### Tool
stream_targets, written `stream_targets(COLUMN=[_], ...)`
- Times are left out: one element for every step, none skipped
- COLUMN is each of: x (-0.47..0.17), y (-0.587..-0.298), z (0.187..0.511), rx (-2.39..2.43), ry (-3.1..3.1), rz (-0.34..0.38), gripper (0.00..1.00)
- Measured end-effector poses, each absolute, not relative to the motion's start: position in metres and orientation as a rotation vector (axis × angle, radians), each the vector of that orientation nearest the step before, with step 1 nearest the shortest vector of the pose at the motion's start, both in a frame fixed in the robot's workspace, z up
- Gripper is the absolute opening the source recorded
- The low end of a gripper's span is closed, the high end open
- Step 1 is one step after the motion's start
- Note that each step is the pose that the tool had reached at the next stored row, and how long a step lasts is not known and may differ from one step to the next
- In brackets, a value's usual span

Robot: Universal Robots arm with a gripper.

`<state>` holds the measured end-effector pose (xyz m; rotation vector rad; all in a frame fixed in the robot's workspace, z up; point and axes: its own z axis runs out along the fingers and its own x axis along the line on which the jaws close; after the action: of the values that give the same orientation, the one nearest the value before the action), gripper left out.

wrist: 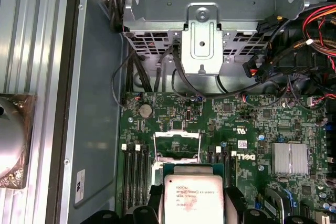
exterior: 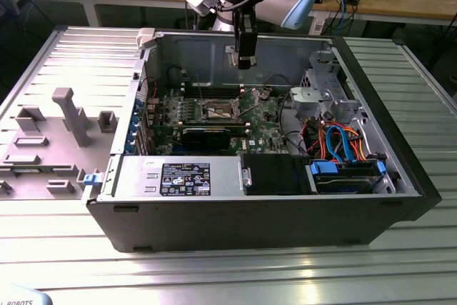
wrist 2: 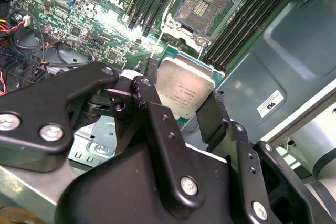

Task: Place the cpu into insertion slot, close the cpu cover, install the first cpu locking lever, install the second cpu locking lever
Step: 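Place the cpu into insertion slot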

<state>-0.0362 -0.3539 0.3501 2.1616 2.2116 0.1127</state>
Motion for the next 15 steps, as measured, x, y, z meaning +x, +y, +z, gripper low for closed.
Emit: stream_targets(x=[-0.0362,-0.0362,-0.0362,-0.0362,-0.0362,-0.0362,-0.0362,-0.0362,-0.0362,-0.0362,-0.0362,-0.0362,-0.0362,-0.0362,-0.0362], y=[-0.3539,-0.3538,-0.3539,-0.3539,-0.3539,-0.3539,-0.3539,-0.3539,-0.3539,-0.3539,-0.3539,-0.3539,-0.3539,-0.3539,-0.3539], z=[0.3501,0.3496,0.3485,0.3471,0.3462,0.3445,0.3414,0.3413,0.3411,0.3409,0.3409,0.3409,0.3409,0.3409,0.3408], rx=[2.162,2.162,2.162,2.162,2.162,2.162,2.162,2.162,2.162,2.162,2.162,2.162,2.162,2.162,2.162], ry=[2.212,2.212,2.212,2.212,2.212,2.212,2.212,2.212,2.212,2.212,2.212,2.212,2.212,2.212,2.212], rz=[0.113,0.113,0.113,0.113,0.113,0.112,0.112,0.113,0.112,0.113,0.113,0.113,0.113,0.113,0.113], gripper=[0.54,0.54,0.54,0.54,0.54,0.54,0.54,0.54,0.54,0.54,0.54,0.54,0.54,0.54,0.54])
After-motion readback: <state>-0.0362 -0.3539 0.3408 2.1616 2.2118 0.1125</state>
